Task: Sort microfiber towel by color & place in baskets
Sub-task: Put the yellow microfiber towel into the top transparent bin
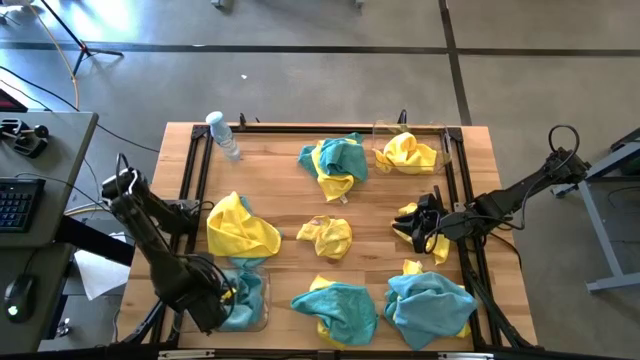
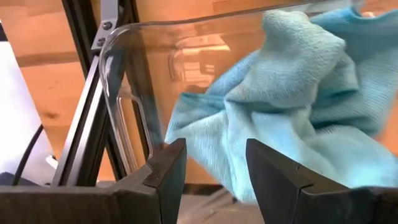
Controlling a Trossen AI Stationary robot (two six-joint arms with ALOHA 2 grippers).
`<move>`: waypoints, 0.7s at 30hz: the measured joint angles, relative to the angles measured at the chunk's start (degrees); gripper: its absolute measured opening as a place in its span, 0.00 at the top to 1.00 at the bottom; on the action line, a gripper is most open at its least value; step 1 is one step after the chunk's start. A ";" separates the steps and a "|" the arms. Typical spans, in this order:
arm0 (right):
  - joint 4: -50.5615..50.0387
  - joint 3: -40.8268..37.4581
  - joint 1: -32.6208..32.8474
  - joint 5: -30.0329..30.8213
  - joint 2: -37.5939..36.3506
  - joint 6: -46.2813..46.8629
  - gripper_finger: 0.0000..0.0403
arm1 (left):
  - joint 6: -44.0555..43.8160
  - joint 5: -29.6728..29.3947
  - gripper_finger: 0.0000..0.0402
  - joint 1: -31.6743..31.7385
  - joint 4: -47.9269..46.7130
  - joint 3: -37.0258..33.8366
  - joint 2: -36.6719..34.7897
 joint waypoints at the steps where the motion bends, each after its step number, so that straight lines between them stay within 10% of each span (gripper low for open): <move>1: 0.02 0.00 0.00 0.00 0.00 0.00 0.71 | 0.49 -0.03 0.61 0.23 0.21 0.00 -0.38; 8: 0.56 0.00 0.01 0.00 0.00 0.01 0.71 | 12.04 -13.57 0.61 3.52 2.05 0.00 -1.87; 21: 8.40 0.00 -0.01 4.30 0.01 -1.62 0.71 | 69.43 -28.52 0.61 20.10 7.28 -0.02 -2.21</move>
